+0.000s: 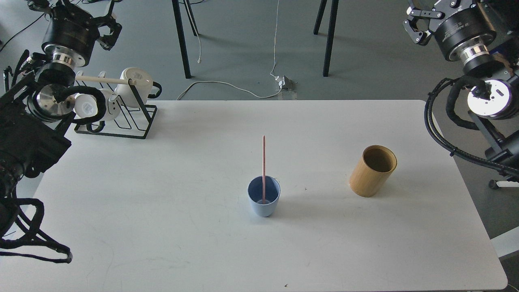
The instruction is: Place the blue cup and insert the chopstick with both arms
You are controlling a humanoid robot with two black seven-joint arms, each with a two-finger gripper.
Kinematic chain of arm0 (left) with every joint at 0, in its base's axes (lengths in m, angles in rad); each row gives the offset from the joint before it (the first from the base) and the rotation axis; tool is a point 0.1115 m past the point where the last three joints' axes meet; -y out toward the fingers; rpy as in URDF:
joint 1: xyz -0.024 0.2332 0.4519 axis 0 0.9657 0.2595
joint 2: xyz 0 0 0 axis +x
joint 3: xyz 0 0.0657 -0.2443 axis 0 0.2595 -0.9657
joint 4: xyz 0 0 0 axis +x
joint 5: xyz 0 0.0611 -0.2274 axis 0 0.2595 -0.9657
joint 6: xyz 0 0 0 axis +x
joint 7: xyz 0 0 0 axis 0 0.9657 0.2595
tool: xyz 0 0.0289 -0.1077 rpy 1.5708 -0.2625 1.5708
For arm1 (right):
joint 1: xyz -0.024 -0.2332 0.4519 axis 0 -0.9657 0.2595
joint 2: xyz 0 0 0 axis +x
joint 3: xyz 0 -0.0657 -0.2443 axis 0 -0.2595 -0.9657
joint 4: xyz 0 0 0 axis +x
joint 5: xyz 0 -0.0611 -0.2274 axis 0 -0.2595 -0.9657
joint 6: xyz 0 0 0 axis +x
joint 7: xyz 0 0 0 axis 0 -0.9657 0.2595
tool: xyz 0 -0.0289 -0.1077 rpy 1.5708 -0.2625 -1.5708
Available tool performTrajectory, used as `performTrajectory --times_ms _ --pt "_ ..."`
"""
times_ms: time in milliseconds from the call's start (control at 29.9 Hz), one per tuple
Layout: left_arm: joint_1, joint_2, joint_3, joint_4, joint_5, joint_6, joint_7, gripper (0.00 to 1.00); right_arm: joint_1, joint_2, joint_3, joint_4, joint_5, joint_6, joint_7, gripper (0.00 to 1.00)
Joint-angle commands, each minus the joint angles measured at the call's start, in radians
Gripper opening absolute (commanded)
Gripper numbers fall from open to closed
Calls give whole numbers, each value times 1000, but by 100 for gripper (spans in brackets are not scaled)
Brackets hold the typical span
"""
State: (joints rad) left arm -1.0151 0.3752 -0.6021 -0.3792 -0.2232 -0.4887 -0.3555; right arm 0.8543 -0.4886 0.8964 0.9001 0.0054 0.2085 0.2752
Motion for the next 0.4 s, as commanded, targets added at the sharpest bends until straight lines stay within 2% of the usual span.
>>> performTrajectory --times_ms 0,100,368 --pt "4 -1 -1 0 -1 0 -2 99 -18 5 6 -104 139 118 -4 100" --pt "6 -7 -2 0 -2 0 -3 99 -20 31 9 -168 217 158 -5 100" --pt "6 -38 -39 0 -2 0 -3 99 -12 58 41 -187 225 212 -2 100"
